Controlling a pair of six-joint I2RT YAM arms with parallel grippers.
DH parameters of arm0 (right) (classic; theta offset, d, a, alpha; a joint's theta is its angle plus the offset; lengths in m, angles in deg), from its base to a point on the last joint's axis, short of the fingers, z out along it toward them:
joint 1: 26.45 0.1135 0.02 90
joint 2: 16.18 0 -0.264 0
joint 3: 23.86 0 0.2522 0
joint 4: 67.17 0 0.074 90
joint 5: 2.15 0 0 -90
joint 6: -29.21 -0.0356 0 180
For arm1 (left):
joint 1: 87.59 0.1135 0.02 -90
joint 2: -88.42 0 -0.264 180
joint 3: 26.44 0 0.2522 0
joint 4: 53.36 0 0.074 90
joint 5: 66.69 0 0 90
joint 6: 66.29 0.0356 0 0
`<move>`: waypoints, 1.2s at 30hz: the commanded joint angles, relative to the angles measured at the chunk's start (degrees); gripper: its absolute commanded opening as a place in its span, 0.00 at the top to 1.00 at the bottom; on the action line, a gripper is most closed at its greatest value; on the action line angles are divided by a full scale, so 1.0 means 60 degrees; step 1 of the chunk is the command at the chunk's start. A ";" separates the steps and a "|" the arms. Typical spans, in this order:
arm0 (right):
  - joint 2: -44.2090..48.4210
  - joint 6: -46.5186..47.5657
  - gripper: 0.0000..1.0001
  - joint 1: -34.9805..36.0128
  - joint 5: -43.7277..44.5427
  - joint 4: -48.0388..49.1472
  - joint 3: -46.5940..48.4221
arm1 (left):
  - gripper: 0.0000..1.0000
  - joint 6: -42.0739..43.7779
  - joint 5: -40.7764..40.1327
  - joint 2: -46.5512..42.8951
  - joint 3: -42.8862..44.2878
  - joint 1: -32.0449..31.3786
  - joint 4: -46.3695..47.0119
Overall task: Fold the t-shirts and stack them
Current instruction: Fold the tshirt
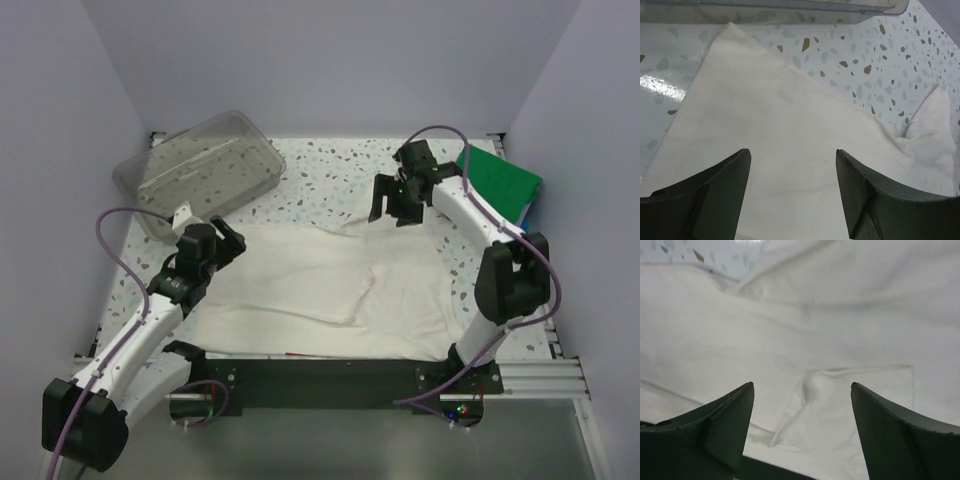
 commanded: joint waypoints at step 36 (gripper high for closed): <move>-0.6849 0.1417 0.51 -0.0736 0.1079 0.3627 0.5970 | 0.24 0.0691 0.0057 -0.0386 0.0542 -0.0054 -0.0247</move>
